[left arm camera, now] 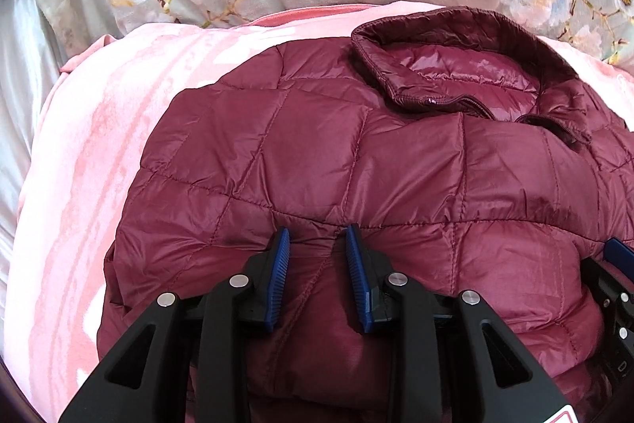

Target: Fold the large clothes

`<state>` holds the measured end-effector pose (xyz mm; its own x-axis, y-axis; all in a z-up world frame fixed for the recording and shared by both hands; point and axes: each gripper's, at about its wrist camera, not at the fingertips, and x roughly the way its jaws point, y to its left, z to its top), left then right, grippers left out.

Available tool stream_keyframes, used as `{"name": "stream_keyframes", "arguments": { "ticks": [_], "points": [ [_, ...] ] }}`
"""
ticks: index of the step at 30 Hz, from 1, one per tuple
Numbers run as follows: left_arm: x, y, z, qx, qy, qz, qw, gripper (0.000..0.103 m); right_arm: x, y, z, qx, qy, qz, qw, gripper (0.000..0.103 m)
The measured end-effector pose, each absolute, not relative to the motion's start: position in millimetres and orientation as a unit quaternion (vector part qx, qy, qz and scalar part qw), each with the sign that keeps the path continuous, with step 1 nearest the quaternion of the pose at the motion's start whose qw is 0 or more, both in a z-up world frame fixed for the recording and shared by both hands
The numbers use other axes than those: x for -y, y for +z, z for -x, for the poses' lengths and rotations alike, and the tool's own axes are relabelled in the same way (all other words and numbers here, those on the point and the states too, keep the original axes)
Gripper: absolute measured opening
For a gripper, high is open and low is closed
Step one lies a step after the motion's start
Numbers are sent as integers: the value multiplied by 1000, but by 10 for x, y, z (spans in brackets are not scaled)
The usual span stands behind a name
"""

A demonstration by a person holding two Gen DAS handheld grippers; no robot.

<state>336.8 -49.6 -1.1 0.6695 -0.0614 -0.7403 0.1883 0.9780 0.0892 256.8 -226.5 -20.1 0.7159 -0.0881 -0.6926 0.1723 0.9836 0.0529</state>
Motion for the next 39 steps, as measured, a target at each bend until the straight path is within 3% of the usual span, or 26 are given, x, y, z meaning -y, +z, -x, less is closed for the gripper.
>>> {"name": "stream_keyframes", "arguments": {
  "ticks": [1,10,17,18,19,20,21,30,39],
  "points": [
    [454,20,-3360,-406,-78,-72,908,30,2289,-178,-2550,-371,-66,-64,924,50],
    [295,576,-3838,-436,-150,67,885,41,3056,346,-2862,-341,-5,-250,906,51],
    [663,379,-4487,-488,-152,117,852,41,3298,107,-3405,-362,-3,-337,869,47],
    [710,312,-4516,-493,-147,108,851,41,3288,61,-3446,-370,-5,-337,866,37],
    [745,253,-4534,-498,-141,99,850,34,3272,24,-3472,-378,-5,-335,863,24],
    [771,196,-4537,-504,-139,89,848,26,3251,-5,-3473,-383,-2,-331,862,19],
    [783,162,-4519,-506,-144,80,847,9,3234,-13,-3456,-384,-3,-321,866,15],
    [848,10,-4230,-446,-146,-18,883,8,3031,-102,-3401,-388,-33,-194,900,9],
    [992,-18,-4164,-409,-126,-69,901,9,2937,-120,-3379,-378,-46,-154,912,9]
  ]
}}
